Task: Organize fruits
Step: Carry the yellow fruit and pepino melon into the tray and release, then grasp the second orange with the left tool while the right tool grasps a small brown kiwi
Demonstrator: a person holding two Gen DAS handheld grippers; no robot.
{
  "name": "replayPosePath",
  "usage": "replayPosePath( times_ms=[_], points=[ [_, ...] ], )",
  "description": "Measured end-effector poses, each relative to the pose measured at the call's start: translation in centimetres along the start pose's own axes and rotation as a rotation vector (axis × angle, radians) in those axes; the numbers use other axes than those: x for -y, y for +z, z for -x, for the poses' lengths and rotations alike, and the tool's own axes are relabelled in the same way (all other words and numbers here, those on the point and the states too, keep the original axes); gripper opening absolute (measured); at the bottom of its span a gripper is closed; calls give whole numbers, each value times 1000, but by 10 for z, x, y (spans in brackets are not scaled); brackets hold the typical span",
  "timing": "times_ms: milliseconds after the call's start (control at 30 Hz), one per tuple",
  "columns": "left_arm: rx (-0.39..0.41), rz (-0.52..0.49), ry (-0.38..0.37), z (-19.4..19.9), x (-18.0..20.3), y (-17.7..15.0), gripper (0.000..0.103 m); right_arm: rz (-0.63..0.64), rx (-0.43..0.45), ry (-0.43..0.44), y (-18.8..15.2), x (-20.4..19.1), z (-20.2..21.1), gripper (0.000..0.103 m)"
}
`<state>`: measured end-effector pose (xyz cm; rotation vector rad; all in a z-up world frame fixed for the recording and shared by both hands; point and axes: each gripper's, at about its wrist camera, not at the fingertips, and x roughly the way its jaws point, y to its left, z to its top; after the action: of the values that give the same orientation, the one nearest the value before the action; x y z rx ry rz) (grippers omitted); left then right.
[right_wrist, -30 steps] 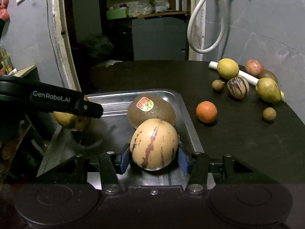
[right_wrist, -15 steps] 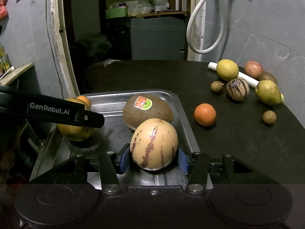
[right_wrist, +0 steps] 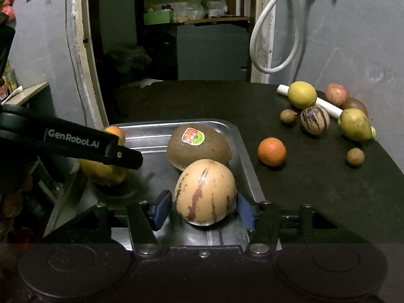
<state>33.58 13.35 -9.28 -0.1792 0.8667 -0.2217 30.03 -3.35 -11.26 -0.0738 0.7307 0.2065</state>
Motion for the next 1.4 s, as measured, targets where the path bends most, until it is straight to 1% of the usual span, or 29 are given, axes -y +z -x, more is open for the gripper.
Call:
replayPosePath(
  times_ms=[233,300,333,400,433,467,500,667,900,1100,1267,1400],
  points=[
    [29,14,-3,14,0,6,79,-13,19,-1,-1,5,13,72],
    [40,9,0,19,3,8,85,-26,30,-4,-1,8,20,79],
    [44,8,-1,21,4,9,87,-35,37,-7,-2,10,24,81],
    [49,7,-7,25,8,11,94,-56,52,-16,-3,16,34,88],
    [51,6,-10,26,11,12,96,-65,58,-22,-3,19,38,90],
    [54,4,-12,28,13,13,99,-79,64,-32,-4,24,43,94],
    [58,1,-14,29,16,13,100,-91,68,-40,-5,28,47,97],
    [59,-45,-50,30,39,16,102,-152,81,-107,-13,54,71,102],
    [47,-138,-111,24,86,11,102,-199,66,-211,-31,91,101,102],
    [25,-179,-139,12,122,5,102,-227,27,-279,-49,127,116,102],
    [9,-196,-138,0,146,3,102,-235,-4,-308,-60,155,122,102],
    [3,-225,-120,-9,161,3,102,-216,-29,-302,-64,173,118,102]
  ],
)
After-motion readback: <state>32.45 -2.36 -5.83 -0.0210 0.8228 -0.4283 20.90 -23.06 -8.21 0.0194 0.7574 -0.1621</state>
